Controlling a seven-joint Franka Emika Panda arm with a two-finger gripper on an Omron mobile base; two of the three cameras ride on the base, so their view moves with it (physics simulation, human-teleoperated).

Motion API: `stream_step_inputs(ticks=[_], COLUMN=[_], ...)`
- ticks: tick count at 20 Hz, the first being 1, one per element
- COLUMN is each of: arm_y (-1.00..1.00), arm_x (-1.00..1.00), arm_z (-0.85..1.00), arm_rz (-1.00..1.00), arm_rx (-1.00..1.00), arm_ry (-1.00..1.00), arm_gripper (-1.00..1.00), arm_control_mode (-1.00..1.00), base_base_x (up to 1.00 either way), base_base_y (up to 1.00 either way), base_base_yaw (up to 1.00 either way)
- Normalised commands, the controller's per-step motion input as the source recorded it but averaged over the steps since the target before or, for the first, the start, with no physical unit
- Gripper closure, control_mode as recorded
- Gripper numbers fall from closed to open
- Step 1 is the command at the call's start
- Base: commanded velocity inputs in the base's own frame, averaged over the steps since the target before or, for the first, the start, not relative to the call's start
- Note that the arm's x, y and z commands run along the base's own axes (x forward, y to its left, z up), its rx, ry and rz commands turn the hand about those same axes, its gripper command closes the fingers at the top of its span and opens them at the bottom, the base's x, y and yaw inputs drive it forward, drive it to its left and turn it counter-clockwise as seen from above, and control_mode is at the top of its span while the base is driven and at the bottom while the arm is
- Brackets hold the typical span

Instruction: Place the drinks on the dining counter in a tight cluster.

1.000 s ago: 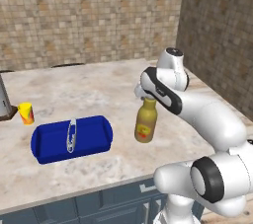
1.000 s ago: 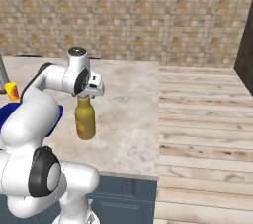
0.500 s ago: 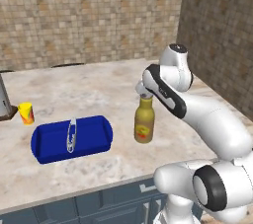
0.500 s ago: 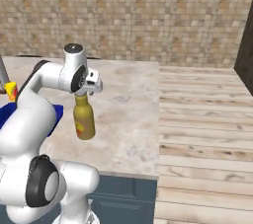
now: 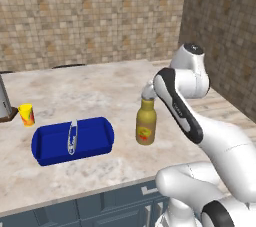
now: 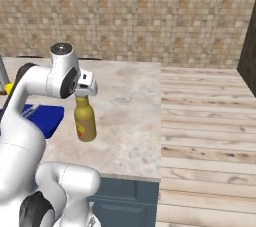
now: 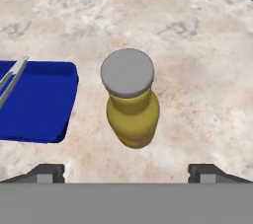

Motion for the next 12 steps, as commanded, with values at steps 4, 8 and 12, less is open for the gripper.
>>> stream_step_inputs(ticks=[4, 8, 12], arm_y=[-0.05, -0.04, -0.06], arm_x=[-0.99, -0.99, -0.89], arm_z=[0.18, 0.08, 0.12], arm_rz=[0.00, 0.00, -0.01], arm_rx=[0.00, 0.00, -0.02], arm_ry=[-0.11, 0.00, 0.06], arm_gripper=[-1.00, -1.00, -1.00], arm_control_mode=[-1.00, -1.00, -1.00], base_base_x=[0.00, 0.00, 0.00], base_base_y=[0.00, 0.00, 0.00], base_base_yaw=[0.00, 0.00, 0.00])
